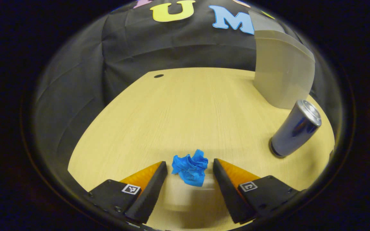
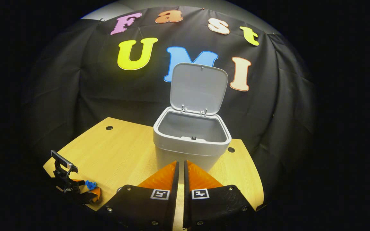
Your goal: Press the lid of the desktop garbage bin to open it, pick up the crumpled paper on the desktop and throw it into the bin, then pick up the pop can on the desktop and drop it into the bin, and finally close the garbage bin lid.
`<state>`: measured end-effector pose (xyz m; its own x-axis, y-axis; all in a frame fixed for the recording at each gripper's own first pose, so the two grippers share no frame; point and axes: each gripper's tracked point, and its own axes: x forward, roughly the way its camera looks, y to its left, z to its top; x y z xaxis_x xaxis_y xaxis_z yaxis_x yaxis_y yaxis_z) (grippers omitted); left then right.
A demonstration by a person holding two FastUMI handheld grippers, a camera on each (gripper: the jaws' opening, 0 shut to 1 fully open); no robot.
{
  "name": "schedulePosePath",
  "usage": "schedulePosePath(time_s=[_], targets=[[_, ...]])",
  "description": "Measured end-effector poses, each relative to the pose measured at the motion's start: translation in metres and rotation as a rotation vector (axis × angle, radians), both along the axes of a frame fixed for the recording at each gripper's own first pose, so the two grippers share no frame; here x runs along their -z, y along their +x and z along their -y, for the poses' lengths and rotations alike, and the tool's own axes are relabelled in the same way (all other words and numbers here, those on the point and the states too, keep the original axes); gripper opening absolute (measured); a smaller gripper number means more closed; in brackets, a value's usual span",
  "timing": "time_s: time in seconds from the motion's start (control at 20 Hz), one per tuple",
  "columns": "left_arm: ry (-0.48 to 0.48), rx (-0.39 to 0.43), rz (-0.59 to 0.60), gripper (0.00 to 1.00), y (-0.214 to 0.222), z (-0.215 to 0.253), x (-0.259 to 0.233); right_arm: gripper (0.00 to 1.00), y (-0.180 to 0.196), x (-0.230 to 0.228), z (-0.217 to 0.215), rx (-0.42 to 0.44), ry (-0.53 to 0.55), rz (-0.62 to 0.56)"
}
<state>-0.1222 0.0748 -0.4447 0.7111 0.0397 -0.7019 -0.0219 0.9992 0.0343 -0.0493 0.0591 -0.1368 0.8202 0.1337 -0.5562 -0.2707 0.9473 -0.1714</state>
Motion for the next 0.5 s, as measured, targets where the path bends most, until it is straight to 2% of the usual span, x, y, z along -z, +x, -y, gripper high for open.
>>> schedulePosePath(time_s=[0.15,0.2,0.25,0.3,0.35,0.5], targets=[[0.053,0.006,-0.012,0.57,0.005,0.002,0.0,0.11,0.0,0.001,0.0,-0.003,-0.004,-0.003],[0.058,0.015,-0.002,0.56,0.009,0.004,-0.003,0.11,0.001,0.001,0.0,-0.004,-0.003,-0.003],[0.049,0.016,-0.007,0.43,0.012,0.008,-0.007,0.11,0.001,0.001,0.0,-0.005,-0.001,-0.004],[0.047,0.014,0.003,0.43,0.017,0.009,-0.013,0.1,0.002,0.002,0.0,-0.006,0.001,-0.004],[0.048,0.013,0.021,0.36,0.023,0.01,-0.021,0.11,0.002,0.002,0.0,-0.004,0.004,-0.003],[0.043,0.038,0.096,0.36,0.054,0.019,-0.058,0.11,0.005,0.002,0.005,0.011,0.017,0.001]])
